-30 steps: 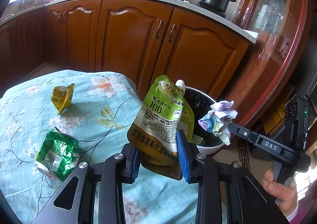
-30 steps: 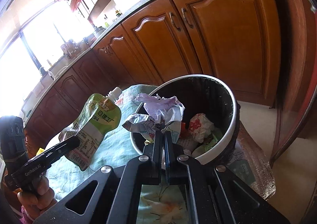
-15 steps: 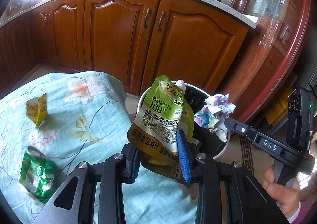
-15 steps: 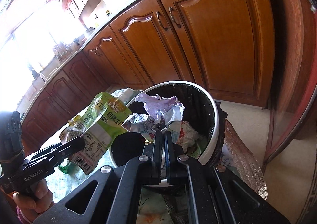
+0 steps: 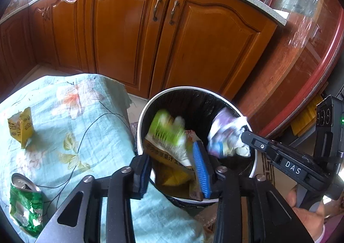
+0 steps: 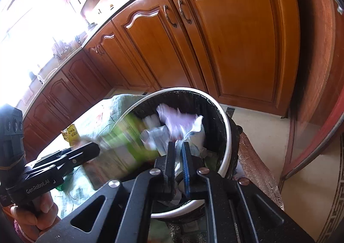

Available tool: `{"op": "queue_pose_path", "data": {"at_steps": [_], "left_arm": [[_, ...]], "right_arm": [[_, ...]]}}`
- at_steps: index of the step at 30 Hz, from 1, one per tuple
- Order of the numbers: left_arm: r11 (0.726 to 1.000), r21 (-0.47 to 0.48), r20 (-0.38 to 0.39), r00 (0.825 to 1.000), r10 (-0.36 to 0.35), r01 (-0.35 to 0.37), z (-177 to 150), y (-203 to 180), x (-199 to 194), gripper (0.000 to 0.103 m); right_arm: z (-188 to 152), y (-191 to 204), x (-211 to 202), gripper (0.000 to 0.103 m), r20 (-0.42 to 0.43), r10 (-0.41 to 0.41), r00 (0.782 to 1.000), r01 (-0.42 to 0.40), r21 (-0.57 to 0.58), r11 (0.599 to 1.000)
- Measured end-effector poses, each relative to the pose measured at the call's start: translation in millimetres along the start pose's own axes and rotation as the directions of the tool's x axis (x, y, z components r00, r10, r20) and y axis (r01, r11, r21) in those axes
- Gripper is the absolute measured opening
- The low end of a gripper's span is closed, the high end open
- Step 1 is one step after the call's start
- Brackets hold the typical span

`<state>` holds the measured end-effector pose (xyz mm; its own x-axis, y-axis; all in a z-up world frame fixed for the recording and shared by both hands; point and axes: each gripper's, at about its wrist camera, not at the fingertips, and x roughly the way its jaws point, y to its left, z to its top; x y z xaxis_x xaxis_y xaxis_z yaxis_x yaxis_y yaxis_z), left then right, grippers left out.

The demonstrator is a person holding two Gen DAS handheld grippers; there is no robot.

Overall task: Collect trash
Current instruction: 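Carry the juice pouch and purple paper over the bin and release both, then move both open grippers back toward the green can and yellow bag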

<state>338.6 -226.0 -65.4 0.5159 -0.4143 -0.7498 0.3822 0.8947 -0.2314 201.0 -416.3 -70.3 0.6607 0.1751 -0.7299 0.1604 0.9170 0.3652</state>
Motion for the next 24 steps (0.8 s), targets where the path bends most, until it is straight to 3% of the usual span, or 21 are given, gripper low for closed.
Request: {"op": "queue_pose_path", "data": {"at_steps": [1, 2, 3, 4, 6, 15, 24], "left_arm": [[1.000, -0.006, -0.001, 1.000, 0.000, 0.000, 0.0, 0.8, 0.4, 0.050], [1.000, -0.014, 0.002, 1.000, 0.003, -0.003, -0.3, 1.5, 0.3, 0.059], [1.000, -0.021, 0.009, 1.000, 0.001, -0.001, -0.7, 2.5, -0.7, 0.060], [1.000, -0.025, 0.014, 1.000, -0.003, 0.003, -1.2, 3.2, -2.5, 0.060], [0.999, -0.035, 0.021, 1.000, -0.003, 0.003, -5.1, 7.2, -6.9, 0.060], [0.996, -0.094, 0.059, 0.998, 0.013, -0.007, -36.8, 35.1, -44.9, 0.063], [0.983, -0.181, 0.088, 0.995, 0.049, -0.032, -70.8, 71.2, -93.6, 0.063]], "right_arm": [[0.6, -1.5, 0.5, 0.030, 0.001, 0.001, 1.000, -0.001, 0.004, 1.000], [0.5, -2.6, 0.0, 0.037, 0.005, 0.005, 1.000, -0.005, 0.008, 1.000], [-0.1, -3.8, -1.0, 0.048, 0.010, 0.011, 1.000, -0.011, 0.014, 1.000], [-1.1, -5.3, -2.2, 0.051, 0.016, 0.017, 1.000, -0.017, 0.018, 1.000], [-3.7, -6.3, -3.2, 0.051, 0.021, 0.022, 1.000, -0.022, 0.026, 0.999], [-16.2, 11.4, -16.8, 0.070, 0.056, 0.063, 0.996, -0.065, 0.031, 0.997], [-32.1, 51.8, -21.4, 0.074, 0.055, 0.125, 0.991, -0.125, -0.005, 0.992]]}}
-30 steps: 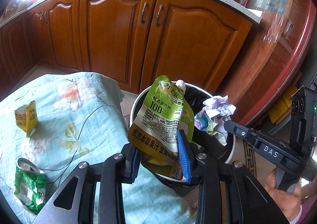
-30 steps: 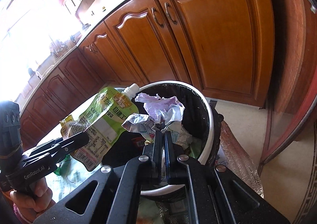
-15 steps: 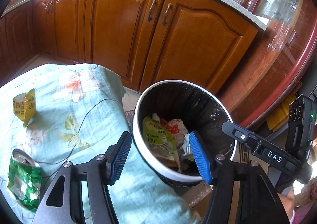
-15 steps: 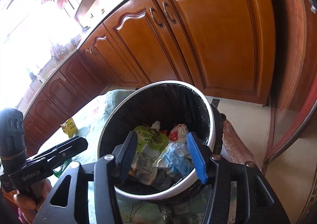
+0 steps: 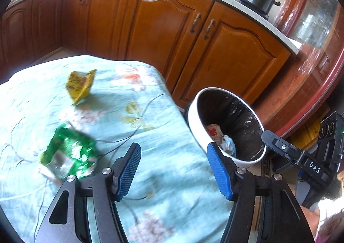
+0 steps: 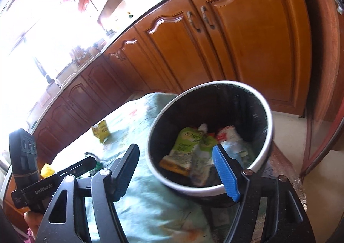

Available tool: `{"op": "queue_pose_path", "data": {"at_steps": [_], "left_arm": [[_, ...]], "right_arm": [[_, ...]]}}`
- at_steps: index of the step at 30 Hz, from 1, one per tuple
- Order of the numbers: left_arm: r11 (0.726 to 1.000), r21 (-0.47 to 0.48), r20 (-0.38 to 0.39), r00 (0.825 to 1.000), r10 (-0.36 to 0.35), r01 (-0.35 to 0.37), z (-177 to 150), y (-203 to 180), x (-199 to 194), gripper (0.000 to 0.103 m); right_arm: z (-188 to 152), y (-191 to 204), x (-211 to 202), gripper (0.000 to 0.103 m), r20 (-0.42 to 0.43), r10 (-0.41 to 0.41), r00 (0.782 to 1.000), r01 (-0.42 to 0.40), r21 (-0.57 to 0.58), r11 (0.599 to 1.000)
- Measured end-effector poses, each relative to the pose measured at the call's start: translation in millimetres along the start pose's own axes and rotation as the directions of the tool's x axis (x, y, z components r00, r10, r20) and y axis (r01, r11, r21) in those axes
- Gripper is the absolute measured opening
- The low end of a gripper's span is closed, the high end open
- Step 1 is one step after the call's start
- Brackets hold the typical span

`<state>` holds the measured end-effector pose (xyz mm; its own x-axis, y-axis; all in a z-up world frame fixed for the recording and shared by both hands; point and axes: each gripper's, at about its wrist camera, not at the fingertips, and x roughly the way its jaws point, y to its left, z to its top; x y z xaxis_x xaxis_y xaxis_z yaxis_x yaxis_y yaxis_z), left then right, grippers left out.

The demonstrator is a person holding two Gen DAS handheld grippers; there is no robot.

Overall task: Collect trash
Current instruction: 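Move both open grippers back toward the green can and yellow bag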

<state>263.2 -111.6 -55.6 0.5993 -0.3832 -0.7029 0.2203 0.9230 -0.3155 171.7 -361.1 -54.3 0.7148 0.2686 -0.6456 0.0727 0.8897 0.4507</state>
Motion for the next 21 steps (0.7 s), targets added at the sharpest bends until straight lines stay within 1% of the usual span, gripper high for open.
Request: {"op": "queue_pose_path", "data": {"at_steps": [3, 4, 13, 17, 21], "left_arm": [[1.000, -0.024, 0.011, 1.000, 0.017, -0.017, -7.8, 16.0, -15.7, 0.063], [0.999, -0.029, 0.014, 1.000, 0.024, -0.023, -10.0, 20.2, -20.3, 0.063], [0.988, -0.134, 0.056, 0.995, 0.086, -0.078, -27.8, 71.2, -70.4, 0.064], [0.981, -0.172, 0.056, 0.993, 0.105, -0.094, -32.8, 90.4, -82.3, 0.065], [0.975, -0.202, 0.037, 0.994, 0.100, -0.091, -33.8, 108.4, -85.7, 0.067]], "right_arm": [[-7.2, 13.1, 4.2, 0.080, -0.014, 0.022, 1.000, -0.022, -0.014, 1.000], [-9.6, 17.7, 6.1, 0.081, -0.020, 0.028, 0.999, -0.029, -0.020, 0.999], [-29.1, 59.6, 21.8, 0.081, -0.069, 0.077, 0.995, -0.082, -0.063, 0.995], [-35.6, 74.6, 29.9, 0.081, -0.092, 0.091, 0.992, -0.099, -0.083, 0.992], [-40.5, 87.2, 37.9, 0.081, -0.109, 0.102, 0.989, -0.112, -0.093, 0.989]]}}
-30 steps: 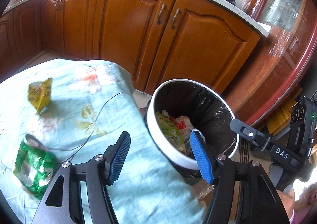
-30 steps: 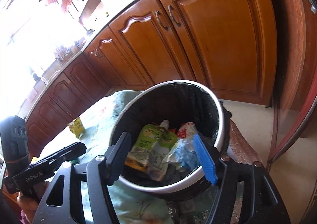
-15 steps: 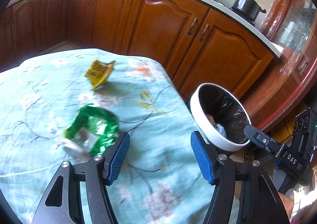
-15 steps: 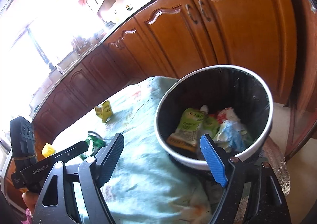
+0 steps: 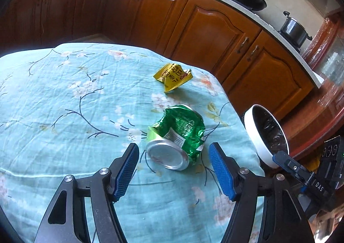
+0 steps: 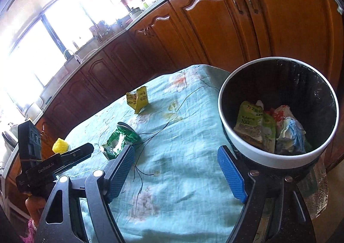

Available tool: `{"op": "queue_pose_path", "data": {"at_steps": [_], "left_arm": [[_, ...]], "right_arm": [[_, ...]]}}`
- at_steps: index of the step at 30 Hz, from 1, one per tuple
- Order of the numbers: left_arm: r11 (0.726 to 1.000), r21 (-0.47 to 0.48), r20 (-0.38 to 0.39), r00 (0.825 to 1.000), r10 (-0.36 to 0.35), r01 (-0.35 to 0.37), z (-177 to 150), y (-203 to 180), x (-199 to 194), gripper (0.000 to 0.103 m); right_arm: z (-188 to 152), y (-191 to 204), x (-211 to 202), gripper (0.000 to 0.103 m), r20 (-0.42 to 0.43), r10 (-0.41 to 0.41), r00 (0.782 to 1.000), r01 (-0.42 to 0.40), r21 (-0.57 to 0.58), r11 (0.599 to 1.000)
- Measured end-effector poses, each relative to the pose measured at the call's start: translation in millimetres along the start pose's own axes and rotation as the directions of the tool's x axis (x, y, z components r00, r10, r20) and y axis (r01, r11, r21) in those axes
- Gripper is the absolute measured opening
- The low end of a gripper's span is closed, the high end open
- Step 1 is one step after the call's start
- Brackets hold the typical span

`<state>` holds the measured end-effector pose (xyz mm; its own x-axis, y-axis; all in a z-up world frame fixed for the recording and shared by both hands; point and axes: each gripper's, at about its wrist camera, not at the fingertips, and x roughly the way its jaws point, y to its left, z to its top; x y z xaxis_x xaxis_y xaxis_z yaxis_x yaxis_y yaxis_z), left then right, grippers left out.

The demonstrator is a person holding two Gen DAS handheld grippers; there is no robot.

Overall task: Collect trash
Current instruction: 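Move both open grippers back toward the green can and yellow bag, then grasp the crushed green can with the left gripper while the right gripper grasps the yellow snack bag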

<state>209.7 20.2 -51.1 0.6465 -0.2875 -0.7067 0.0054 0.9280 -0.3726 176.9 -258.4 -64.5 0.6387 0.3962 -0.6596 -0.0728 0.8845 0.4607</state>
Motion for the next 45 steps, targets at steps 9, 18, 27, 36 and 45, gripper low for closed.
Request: {"op": "queue_pose_path", "data": {"at_steps": [9, 18, 27, 36, 45], "left_arm": [[0.999, -0.037, -0.057, 0.997, -0.042, 0.040, 26.0, 23.2, 30.0, 0.070], [0.994, 0.058, -0.154, 0.985, -0.083, 0.093, 38.9, 18.2, 73.9, 0.071], [0.979, 0.197, -0.145, 0.989, -0.029, 0.058, 21.2, -4.2, 86.2, 0.055], [0.989, 0.134, -0.098, 0.994, -0.042, 0.054, 9.3, 14.1, 59.4, 0.053], [0.998, -0.003, 0.027, 0.998, 0.056, -0.056, 12.0, 59.0, 18.8, 0.053]], "right_arm": [[2.2, 6.7, 7.8, 0.081, -0.005, 0.002, 1.000, -0.002, -0.008, 1.000], [14.1, 8.8, 20.9, 0.081, -0.011, 0.006, 1.000, -0.006, -0.013, 1.000], [28.8, 6.5, 38.6, 0.081, -0.016, 0.007, 1.000, -0.007, -0.006, 1.000], [49.2, 24.3, 77.7, 0.080, -0.029, 0.051, 0.998, -0.052, -0.014, 0.999], [65.5, 67.0, 139.6, 0.076, -0.081, 0.109, 0.991, -0.115, -0.064, 0.991]]}}
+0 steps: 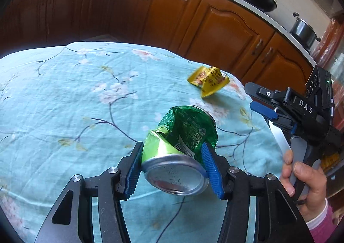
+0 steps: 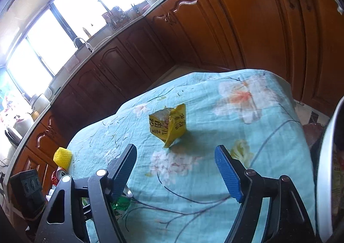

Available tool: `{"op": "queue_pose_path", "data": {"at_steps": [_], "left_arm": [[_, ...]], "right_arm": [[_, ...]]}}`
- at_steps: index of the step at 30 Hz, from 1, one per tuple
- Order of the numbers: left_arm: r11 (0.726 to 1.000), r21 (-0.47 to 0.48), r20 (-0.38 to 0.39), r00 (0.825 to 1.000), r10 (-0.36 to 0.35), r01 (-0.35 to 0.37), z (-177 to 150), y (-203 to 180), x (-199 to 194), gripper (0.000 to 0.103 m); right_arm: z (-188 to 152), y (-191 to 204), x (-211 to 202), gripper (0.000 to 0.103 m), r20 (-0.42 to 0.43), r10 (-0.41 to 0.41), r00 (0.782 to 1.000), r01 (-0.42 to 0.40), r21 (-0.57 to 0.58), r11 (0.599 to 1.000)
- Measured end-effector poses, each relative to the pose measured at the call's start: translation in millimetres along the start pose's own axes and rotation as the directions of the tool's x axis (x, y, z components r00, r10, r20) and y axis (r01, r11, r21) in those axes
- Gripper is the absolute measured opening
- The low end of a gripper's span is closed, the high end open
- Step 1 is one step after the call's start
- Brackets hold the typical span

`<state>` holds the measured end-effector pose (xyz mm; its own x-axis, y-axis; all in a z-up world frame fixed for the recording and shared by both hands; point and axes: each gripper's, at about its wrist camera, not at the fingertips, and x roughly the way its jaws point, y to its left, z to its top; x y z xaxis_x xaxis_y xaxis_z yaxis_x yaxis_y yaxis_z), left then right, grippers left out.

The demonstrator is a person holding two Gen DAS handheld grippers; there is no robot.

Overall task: Collect trash
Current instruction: 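Grasp the crushed green can with the left gripper while the right gripper grasps the yellow snack bag, then carry the green can and yellow bag over the bin and release both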

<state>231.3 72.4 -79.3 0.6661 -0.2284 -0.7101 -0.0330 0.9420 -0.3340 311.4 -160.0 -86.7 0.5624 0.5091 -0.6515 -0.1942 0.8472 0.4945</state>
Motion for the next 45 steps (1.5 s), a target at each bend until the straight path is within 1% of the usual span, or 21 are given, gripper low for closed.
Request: {"op": "queue_pose_path", "data": {"at_steps": [4, 9, 11, 12, 13, 14, 15, 16, 18, 21, 26, 35, 45], "left_arm": [[0.999, -0.037, 0.028, 0.999, 0.022, -0.021, 0.9, 9.1, -7.8, 0.053], [0.998, -0.066, 0.042, 0.999, 0.025, -0.022, 0.3, 12.0, -9.3, 0.053], [0.997, -0.072, 0.044, 0.999, 0.025, -0.022, -0.4, 11.9, -9.1, 0.053], [0.997, -0.073, 0.044, 0.999, 0.024, -0.020, 0.3, 12.2, -9.5, 0.053], [0.997, -0.074, 0.044, 0.999, 0.022, -0.019, 0.4, 11.7, -9.6, 0.053], [0.997, -0.074, 0.045, 0.999, 0.020, -0.016, 1.1, 11.0, -9.8, 0.053], [0.997, -0.073, 0.048, 0.999, 0.017, -0.014, 1.4, 9.6, -10.8, 0.053], [0.998, -0.069, 0.052, 0.999, 0.015, -0.011, 1.9, 8.1, -11.6, 0.053], [0.998, -0.058, 0.057, 0.998, 0.007, -0.004, 2.8, 3.6, -12.6, 0.053], [1.000, -0.030, 0.060, 0.998, -0.005, 0.006, 1.7, -5.2, -13.7, 0.053], [0.999, 0.006, 0.056, 0.997, -0.044, 0.044, -2.9, -25.8, -16.5, 0.053], [0.988, 0.110, 0.037, 0.992, -0.117, 0.112, -10.9, -76.4, -18.3, 0.053], [0.969, 0.190, 0.009, 0.986, -0.164, 0.160, -15.5, -119.1, -12.1, 0.053]], "right_arm": [[11.5, 7.7, 28.8, 0.076, -0.025, 0.003, 1.000, -0.004, -0.019, 1.000], [24.6, 4.9, 54.4, 0.075, -0.047, 0.006, 0.999, -0.007, -0.010, 1.000], [25.1, 5.4, 57.7, 0.053, -0.058, 0.000, 0.998, -0.001, -0.015, 1.000], [24.5, 6.6, 59.1, 0.036, -0.068, -0.005, 0.998, 0.003, -0.023, 1.000], [23.5, 7.2, 57.7, 0.028, -0.064, -0.012, 0.998, 0.010, -0.030, 0.999], [22.0, 8.2, 54.2, 0.024, -0.057, -0.016, 0.998, 0.014, -0.037, 0.999], [20.4, 8.5, 50.5, 0.016, -0.053, -0.017, 0.998, 0.015, -0.040, 0.999], [19.0, 9.6, 45.5, 0.014, -0.049, -0.016, 0.999, 0.014, -0.039, 0.999], [13.3, 7.9, 31.0, 0.012, -0.038, -0.008, 0.999, 0.007, -0.033, 0.999], [3.6, 2.4, 6.8, 0.011, -0.019, -0.002, 1.000, 0.001, -0.021, 1.000], [-14.1, -10.4, -34.6, 0.011, 0.003, -0.001, 1.000, 0.001, 0.010, 1.000], [-43.1, -46.2, -111.4, 0.011, 0.093, -0.064, 0.994, 0.055, 0.090, 0.994], [-63.0, -77.5, -171.4, 0.011, 0.157, -0.127, 0.979, 0.103, 0.154, 0.983]]}}
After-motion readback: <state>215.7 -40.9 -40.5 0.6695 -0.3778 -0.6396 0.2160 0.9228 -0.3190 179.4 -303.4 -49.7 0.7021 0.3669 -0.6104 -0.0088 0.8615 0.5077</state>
